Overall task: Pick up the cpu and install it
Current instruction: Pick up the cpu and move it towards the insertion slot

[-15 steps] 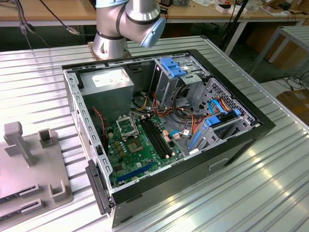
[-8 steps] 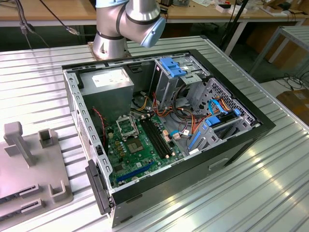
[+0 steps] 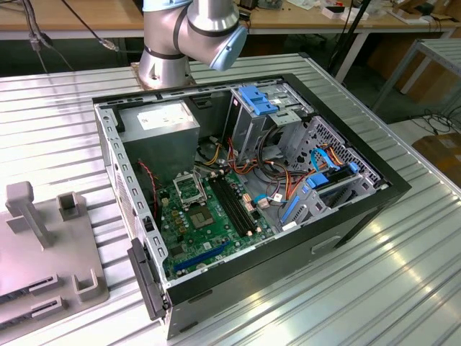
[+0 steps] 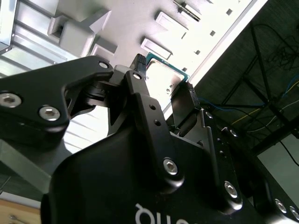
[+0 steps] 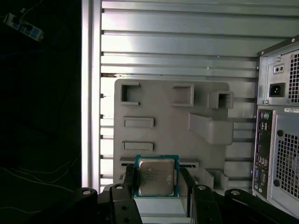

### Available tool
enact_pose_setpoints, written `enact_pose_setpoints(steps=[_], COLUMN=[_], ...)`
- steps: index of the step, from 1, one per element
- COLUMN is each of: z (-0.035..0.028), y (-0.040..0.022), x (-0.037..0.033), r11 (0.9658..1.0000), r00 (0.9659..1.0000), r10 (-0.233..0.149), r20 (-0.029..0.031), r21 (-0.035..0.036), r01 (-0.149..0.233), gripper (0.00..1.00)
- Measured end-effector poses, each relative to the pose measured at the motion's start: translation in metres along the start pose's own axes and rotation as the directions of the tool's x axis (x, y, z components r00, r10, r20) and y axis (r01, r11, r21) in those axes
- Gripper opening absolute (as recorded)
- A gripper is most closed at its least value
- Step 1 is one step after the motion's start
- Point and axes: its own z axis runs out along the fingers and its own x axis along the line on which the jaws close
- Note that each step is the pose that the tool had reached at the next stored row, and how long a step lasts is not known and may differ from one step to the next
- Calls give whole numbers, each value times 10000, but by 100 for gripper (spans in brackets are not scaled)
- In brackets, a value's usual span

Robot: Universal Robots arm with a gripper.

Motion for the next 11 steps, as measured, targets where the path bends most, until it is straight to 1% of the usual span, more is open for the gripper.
enact_pose_setpoints(steps=[6,11], z=[-28,-30], y=[-1,-1], x=[0,0], r11=[10000,10000], r00=[10000,10000], r10=[0,0], r20=[0,0], r21=[0,0], r01=[0,0], gripper=[47,47])
